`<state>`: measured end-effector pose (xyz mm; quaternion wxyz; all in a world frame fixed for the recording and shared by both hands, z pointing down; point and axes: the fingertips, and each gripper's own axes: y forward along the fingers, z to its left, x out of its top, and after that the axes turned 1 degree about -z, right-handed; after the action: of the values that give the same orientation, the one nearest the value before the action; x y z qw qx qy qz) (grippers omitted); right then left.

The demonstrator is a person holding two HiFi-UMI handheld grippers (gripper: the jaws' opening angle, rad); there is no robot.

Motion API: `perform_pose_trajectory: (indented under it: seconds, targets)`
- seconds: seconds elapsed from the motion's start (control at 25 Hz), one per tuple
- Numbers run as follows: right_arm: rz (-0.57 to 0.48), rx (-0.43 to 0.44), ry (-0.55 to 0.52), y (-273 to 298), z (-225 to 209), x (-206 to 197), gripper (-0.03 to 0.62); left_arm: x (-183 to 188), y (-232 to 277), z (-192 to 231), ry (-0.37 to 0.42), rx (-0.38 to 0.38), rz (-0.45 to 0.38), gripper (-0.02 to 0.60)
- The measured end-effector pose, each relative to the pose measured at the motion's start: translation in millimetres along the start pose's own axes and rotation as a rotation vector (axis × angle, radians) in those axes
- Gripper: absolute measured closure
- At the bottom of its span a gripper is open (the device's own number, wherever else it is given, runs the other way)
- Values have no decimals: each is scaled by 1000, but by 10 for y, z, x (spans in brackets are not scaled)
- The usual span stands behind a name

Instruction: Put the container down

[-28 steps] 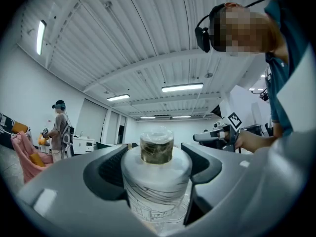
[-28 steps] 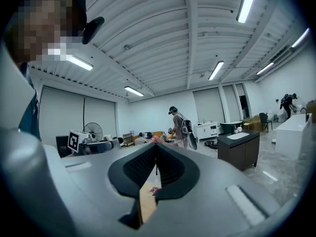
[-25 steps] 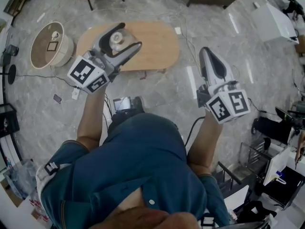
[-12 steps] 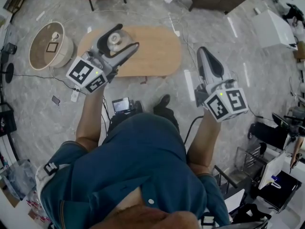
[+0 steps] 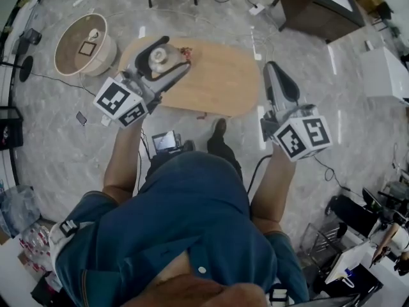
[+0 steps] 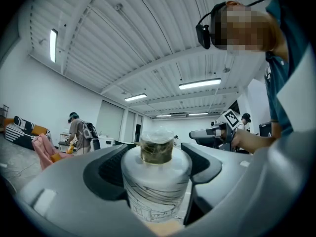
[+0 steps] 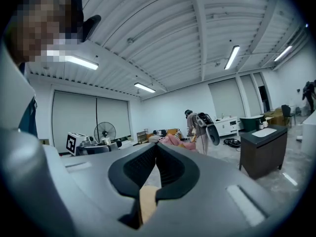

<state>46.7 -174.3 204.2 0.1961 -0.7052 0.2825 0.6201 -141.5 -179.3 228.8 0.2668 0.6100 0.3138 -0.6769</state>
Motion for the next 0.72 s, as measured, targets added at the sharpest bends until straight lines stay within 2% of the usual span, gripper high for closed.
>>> perform_pose_trajectory:
  seconds: [0.4,0.72]
  targets:
    - [71,94,47,691,-502,-166,583,-285,373,476,-35,97,41,247]
    - [148,90,114,884,-948,-537,583,-753,750,708,-92,122,97,247]
